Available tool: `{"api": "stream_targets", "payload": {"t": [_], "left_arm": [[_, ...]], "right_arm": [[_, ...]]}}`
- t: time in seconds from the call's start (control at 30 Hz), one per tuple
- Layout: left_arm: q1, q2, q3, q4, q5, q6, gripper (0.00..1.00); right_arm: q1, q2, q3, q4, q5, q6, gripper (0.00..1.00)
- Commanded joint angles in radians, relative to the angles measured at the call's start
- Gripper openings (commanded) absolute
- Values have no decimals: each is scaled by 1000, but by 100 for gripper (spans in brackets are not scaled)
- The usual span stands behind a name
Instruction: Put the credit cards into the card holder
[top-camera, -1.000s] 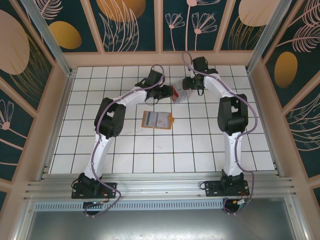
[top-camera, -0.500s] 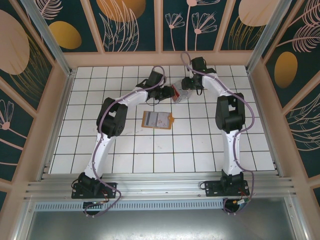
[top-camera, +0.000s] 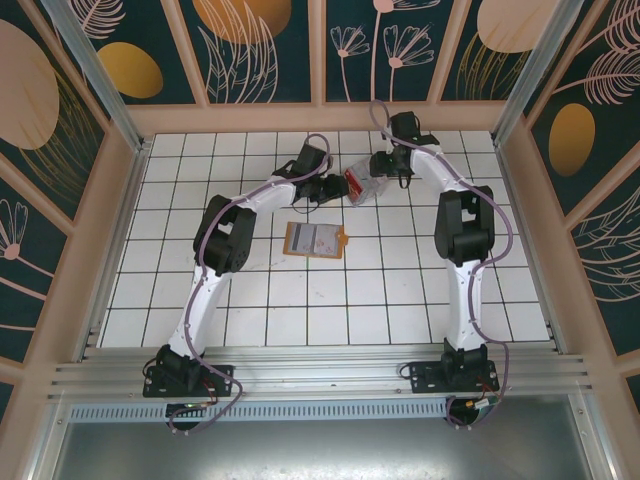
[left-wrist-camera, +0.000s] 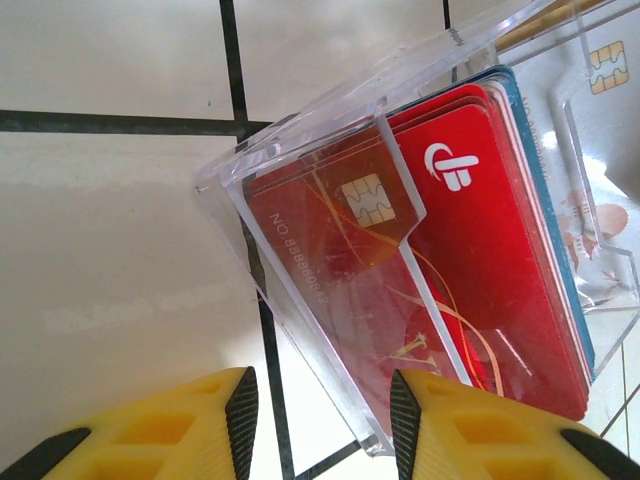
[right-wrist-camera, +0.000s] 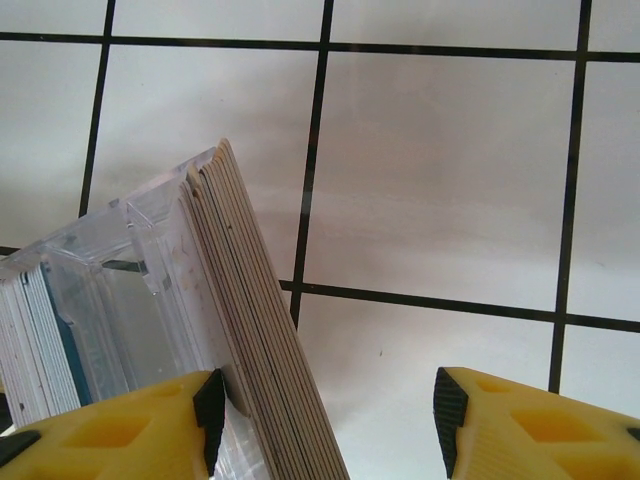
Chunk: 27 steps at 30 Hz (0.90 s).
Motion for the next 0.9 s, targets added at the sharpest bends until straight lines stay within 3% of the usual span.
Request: {"api": "stream_targets", "payload": {"t": [0.0,0.33,0.6,0.87], "left_arm": [[2,15,-13,18,-4,-14,42],[2,9,-16,19,-4,-15,42],[0,7,-14,32,6,-29,42],[1,12,17,26,3,-32,42]], "right_arm": [[-10,-68,-5,5,16,14,59],[-10,-64,-9,7,-15,10,52],[8,-11,15,-26,-41,-9,59],[-2,32,25,-35,3,-7,59]]}}
